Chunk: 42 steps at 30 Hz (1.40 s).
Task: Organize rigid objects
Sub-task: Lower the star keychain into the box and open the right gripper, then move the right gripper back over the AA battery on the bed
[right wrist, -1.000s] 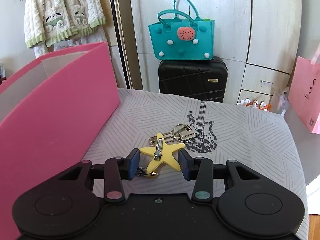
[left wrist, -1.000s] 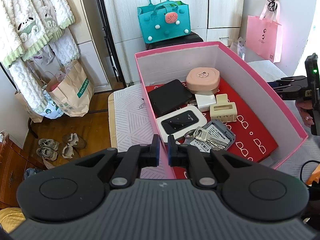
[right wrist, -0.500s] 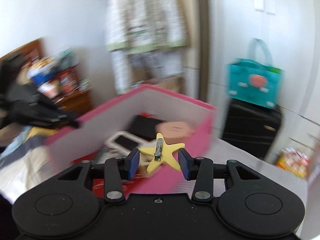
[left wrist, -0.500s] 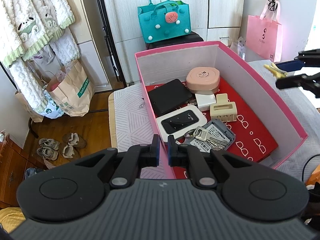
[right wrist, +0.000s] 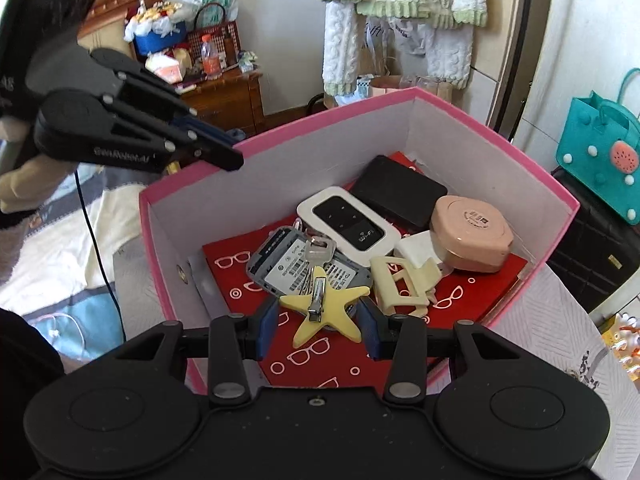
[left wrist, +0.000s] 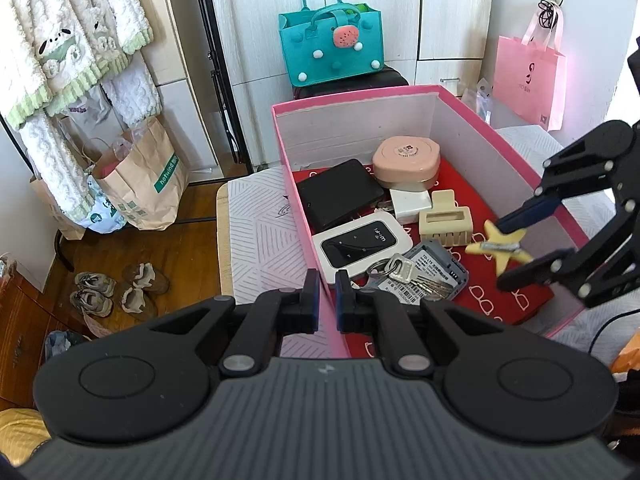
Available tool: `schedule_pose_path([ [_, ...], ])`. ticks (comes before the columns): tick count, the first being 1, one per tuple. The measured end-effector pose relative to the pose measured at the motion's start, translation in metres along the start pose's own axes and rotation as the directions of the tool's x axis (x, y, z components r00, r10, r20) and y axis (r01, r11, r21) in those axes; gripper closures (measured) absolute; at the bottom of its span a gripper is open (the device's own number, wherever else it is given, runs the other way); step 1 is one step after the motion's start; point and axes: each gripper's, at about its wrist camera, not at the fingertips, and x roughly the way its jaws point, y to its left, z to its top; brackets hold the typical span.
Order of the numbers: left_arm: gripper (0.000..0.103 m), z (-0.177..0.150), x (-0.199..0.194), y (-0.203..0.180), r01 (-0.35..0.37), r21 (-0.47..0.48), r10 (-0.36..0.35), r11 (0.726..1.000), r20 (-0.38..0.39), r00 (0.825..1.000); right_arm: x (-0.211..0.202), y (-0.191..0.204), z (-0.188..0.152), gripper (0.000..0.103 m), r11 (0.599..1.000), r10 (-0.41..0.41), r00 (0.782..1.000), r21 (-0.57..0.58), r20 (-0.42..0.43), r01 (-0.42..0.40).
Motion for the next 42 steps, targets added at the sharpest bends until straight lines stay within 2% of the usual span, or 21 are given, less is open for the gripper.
schedule_pose_path([
  [5, 0.096, 0.0, 0.0, 0.0, 0.0, 0.001, 0.0, 1.0, -0.002, 1.0, 0.007, -0.004, 0.003, 0.054, 0.999, -0.045, 0.998, 0.004, -0.04, 0.045],
  [9, 0.096, 0.0, -0.001, 0.001, 0.002, 0.0, -0.002, 1.0, 0.0, 1.0, 0.003, -0.008, -0.001, 0.053, 0.996, -0.093, 0.995, -0.005, -0.039, 0.093],
  [11, 0.096, 0.0, -0.001, 0.001, 0.0, 0.001, 0.0, 1.0, 0.001, 1.0, -0.005, -0.009, -0.002, 0.048, 0.994, -0.105, 0.994, -0.002, -0.015, 0.105],
  [15, 0.096, 0.0, -0.001, 0.002, 0.002, -0.003, -0.002, 1.0, 0.002, 1.0, -0.034, -0.018, -0.011, 0.047, 0.99, -0.138, 0.986, 0.043, 0.09, 0.134],
  [18, 0.096, 0.0, -0.001, 0.002, 0.002, -0.006, -0.002, 1.0, 0.004, 1.0, -0.057, -0.036, -0.025, 0.045, 0.98, -0.178, 0.966, 0.12, 0.188, 0.158],
  [19, 0.096, 0.001, -0.001, 0.002, 0.003, -0.009, -0.003, 1.0, 0.004, 1.0, -0.062, -0.042, -0.031, 0.04, 0.975, -0.197, 0.956, 0.142, 0.217, 0.168],
  [21, 0.096, 0.0, -0.001, 0.002, 0.001, -0.012, -0.001, 1.0, 0.005, 1.0, -0.072, -0.056, -0.044, 0.038, 0.962, -0.239, 0.936, 0.192, 0.257, 0.193],
  [23, 0.096, 0.0, 0.0, 0.002, 0.002, -0.016, -0.002, 1.0, 0.006, 1.0, -0.075, -0.073, -0.056, 0.038, 0.948, -0.263, 0.932, 0.248, 0.249, 0.201],
  [26, 0.096, 0.0, 0.0, 0.002, -0.001, -0.018, 0.001, 1.0, 0.007, 1.0, -0.073, -0.098, -0.076, 0.038, 0.919, -0.281, 0.936, 0.34, 0.213, 0.198],
  [30, 0.096, 0.0, 0.0, 0.002, -0.004, -0.027, 0.005, 1.0, 0.004, 1.0, -0.056, -0.123, -0.106, 0.039, 0.884, -0.263, 0.95, 0.437, 0.168, 0.167],
  [33, 0.096, 0.001, 0.0, 0.0, -0.013, -0.025, 0.013, 1.0, -0.001, 1.0, -0.038, -0.138, -0.129, 0.039, 0.826, -0.241, 0.959, 0.55, 0.151, 0.121],
  [36, 0.096, 0.001, 0.001, -0.001, -0.014, -0.028, 0.014, 1.0, -0.003, 1.0, -0.017, -0.139, -0.142, 0.044, 0.774, -0.231, 0.96, 0.627, 0.156, 0.085],
  [38, 0.096, 0.001, 0.001, -0.001, -0.016, -0.03, 0.016, 0.999, -0.006, 1.0, -0.007, -0.133, -0.147, 0.045, 0.76, -0.26, 0.953, 0.643, 0.158, 0.1],
  [42, 0.096, 0.001, 0.001, -0.002, -0.019, -0.025, 0.019, 1.0, -0.009, 1.0, 0.006, -0.119, -0.141, 0.045, 0.762, -0.343, 0.924, 0.626, 0.169, 0.168],
])
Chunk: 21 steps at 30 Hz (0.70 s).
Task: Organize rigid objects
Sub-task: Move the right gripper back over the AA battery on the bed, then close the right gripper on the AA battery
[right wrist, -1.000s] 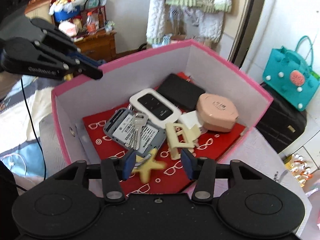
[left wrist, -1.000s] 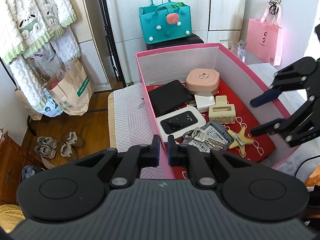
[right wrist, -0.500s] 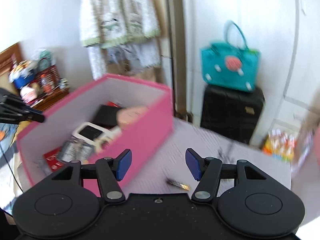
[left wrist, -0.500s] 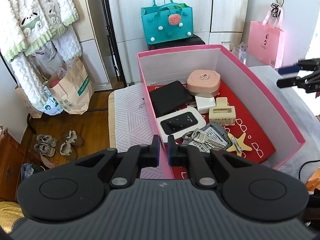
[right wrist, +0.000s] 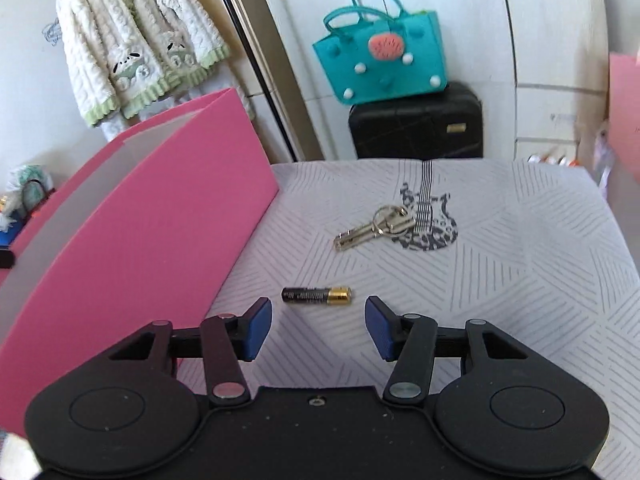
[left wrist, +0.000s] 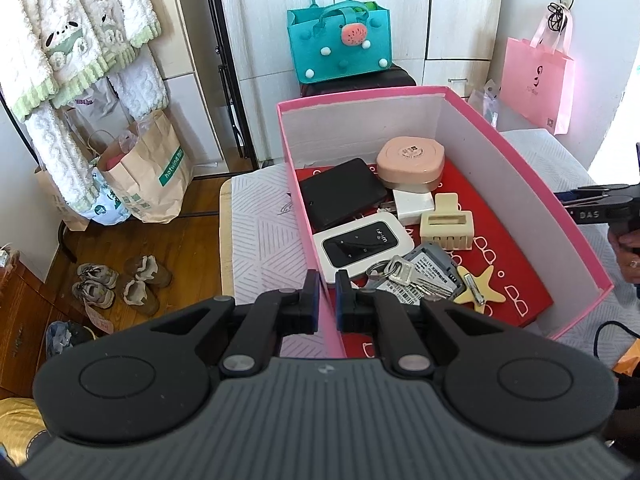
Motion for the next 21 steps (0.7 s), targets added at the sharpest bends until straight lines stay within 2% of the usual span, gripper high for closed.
schedule_pose_path([
  [6, 0.096, -0.001, 0.001, 0.0, 0.003, 0.001, -0.003, 1.0, 0.002, 1.0, 0.013, 0.021, 0.001, 0.044, 0.991, -0.077, 0.996, -0.106, 0.046, 0.082],
  [10, 0.096, -0.001, 0.0, 0.001, 0.008, -0.003, -0.008, 1.0, 0.007, 1.0, 0.018, 0.039, -0.008, 0.047, 0.969, -0.146, 0.984, -0.186, 0.102, 0.163],
  [13, 0.096, -0.002, 0.0, 0.003, 0.017, -0.006, -0.017, 1.0, 0.008, 1.0, 0.014, 0.04, -0.011, 0.055, 0.97, -0.141, 0.983, -0.184, 0.12, 0.162],
  [18, 0.096, -0.002, 0.0, 0.005, 0.023, -0.003, -0.023, 1.0, 0.011, 1.0, 0.009, 0.043, -0.009, 0.055, 0.967, -0.152, 0.981, -0.186, 0.118, 0.172],
  [21, 0.097, -0.003, 0.0, 0.007, 0.027, -0.023, -0.027, 0.999, 0.015, 1.0, -0.005, 0.049, 0.001, 0.055, 0.982, -0.104, 0.986, -0.145, 0.129, 0.122],
])
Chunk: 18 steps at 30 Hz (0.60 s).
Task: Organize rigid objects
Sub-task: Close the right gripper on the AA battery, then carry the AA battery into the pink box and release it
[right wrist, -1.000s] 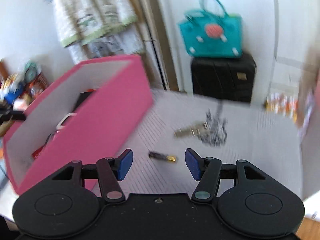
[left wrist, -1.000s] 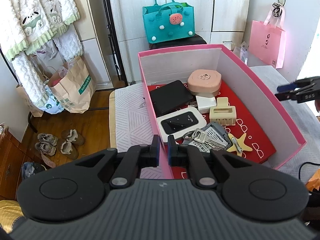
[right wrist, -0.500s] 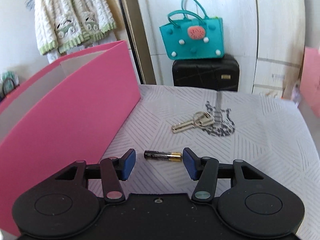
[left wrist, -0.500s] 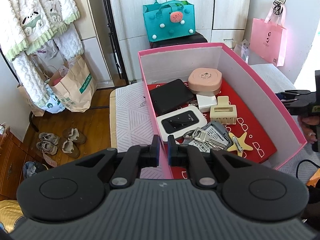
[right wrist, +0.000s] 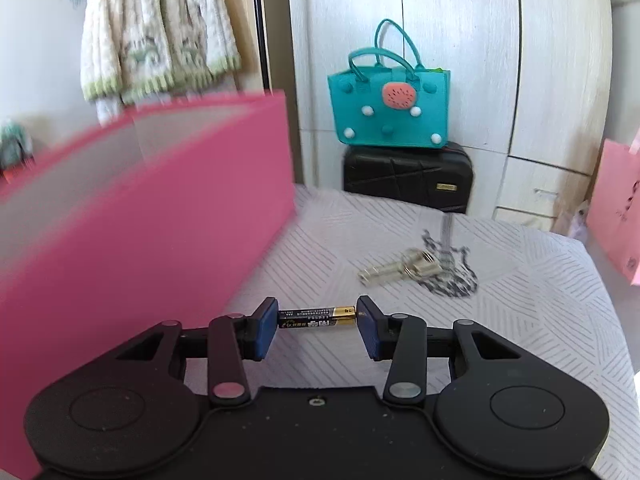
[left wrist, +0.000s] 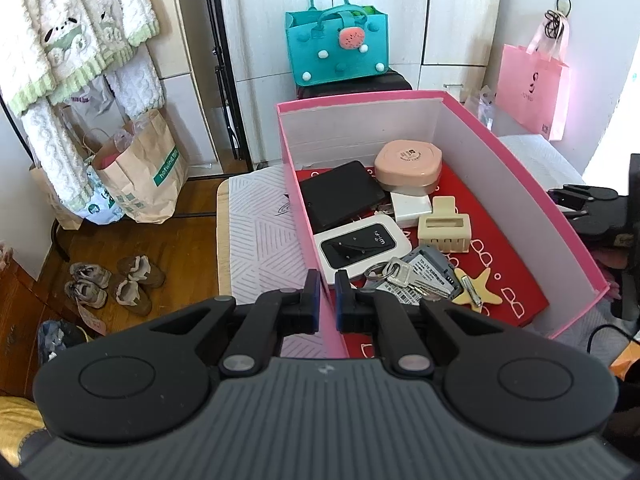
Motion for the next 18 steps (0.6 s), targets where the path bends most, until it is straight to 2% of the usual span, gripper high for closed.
schedule_pose_path([
  [4, 0.097, -0.001, -0.001, 0.001, 0.005, -0.015, -0.005, 1.0, 0.002, 1.0, -0.035, 0.018, 0.029, 0.055, 0.999, 0.025, 0.991, -0.043, 0.129, -0.02],
  [7, 0.097, 0.0, -0.001, 0.001, 0.001, -0.018, -0.001, 1.0, -0.003, 1.0, -0.058, 0.037, 0.052, 0.055, 0.99, 0.103, 0.979, -0.113, 0.178, -0.084],
  [9, 0.097, 0.0, -0.001, 0.0, -0.002, -0.017, 0.002, 1.0, -0.004, 1.0, -0.064, 0.052, 0.062, 0.055, 0.967, 0.216, 0.966, -0.163, 0.139, -0.193],
  [12, 0.097, -0.001, -0.001, -0.001, -0.01, -0.022, 0.01, 1.0, 0.0, 1.0, -0.057, 0.074, 0.067, 0.055, 0.914, 0.365, 0.931, -0.2, 0.023, -0.354],
  [16, 0.098, -0.001, -0.002, -0.002, -0.019, -0.03, 0.019, 0.999, -0.001, 1.0, -0.039, 0.102, 0.068, 0.055, 0.865, 0.407, 0.907, -0.274, -0.105, -0.42],
  [18, 0.097, -0.001, -0.002, -0.004, -0.029, -0.02, 0.029, 0.999, -0.004, 1.0, -0.028, 0.11, 0.072, 0.055, 0.841, 0.431, 0.885, -0.276, -0.176, -0.465],
])
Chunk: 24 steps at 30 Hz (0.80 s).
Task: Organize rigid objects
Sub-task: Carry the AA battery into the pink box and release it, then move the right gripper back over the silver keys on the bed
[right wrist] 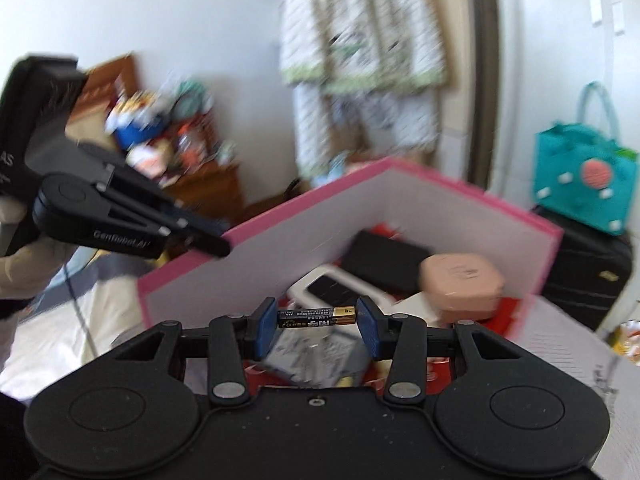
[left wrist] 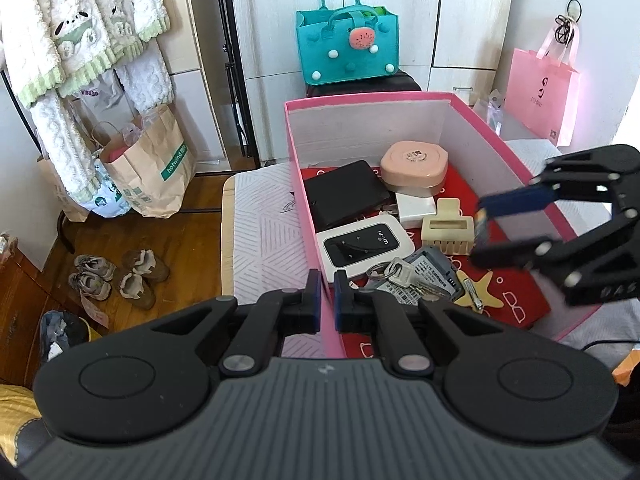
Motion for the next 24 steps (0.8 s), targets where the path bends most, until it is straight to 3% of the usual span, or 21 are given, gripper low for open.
schedule_pose_path([
  [5, 0.097, 0.001, -0.004, 0.004, 0.004, -0.009, -0.004, 1.0, 0.015, 1.0, 0.016, -0.015, 0.004, 0.054, 0.976, 0.167, 0.983, 0.154, -0.076, -0.154],
  [8, 0.098, 0.001, -0.006, 0.001, -0.003, -0.002, 0.003, 1.0, 0.022, 1.0, 0.018, -0.016, 0.001, 0.054, 0.969, 0.166, 0.984, 0.197, -0.067, -0.15],
  [9, 0.098, 0.001, -0.006, 0.0, -0.002, 0.004, 0.002, 1.0, 0.022, 1.0, 0.019, -0.017, 0.0, 0.054, 0.963, 0.173, 0.983, 0.218, -0.062, -0.156],
  [11, 0.097, 0.0, -0.006, -0.001, -0.008, 0.011, 0.008, 1.0, 0.024, 1.0, 0.019, -0.024, -0.001, 0.044, 0.945, 0.202, 0.979, 0.271, -0.033, -0.185],
  [15, 0.097, 0.001, -0.008, 0.002, 0.004, 0.001, -0.004, 1.0, 0.031, 1.0, -0.002, -0.043, -0.013, 0.043, 0.89, 0.253, 0.966, 0.377, 0.062, -0.257],
  [19, 0.097, 0.002, -0.009, 0.003, 0.009, -0.004, -0.009, 1.0, 0.035, 0.999, -0.029, -0.06, -0.02, 0.043, 0.887, 0.188, 0.972, 0.402, 0.139, -0.229],
  [22, 0.097, 0.002, -0.008, 0.0, 0.004, 0.001, -0.004, 1.0, 0.039, 0.999, -0.057, -0.073, -0.03, 0.043, 0.915, 0.05, 0.986, 0.388, 0.159, -0.109],
  [24, 0.097, 0.002, -0.008, -0.001, 0.001, -0.002, -0.001, 1.0, 0.04, 0.999, -0.073, -0.082, -0.039, 0.043, 0.928, -0.082, 0.985, 0.373, 0.15, 0.02],
])
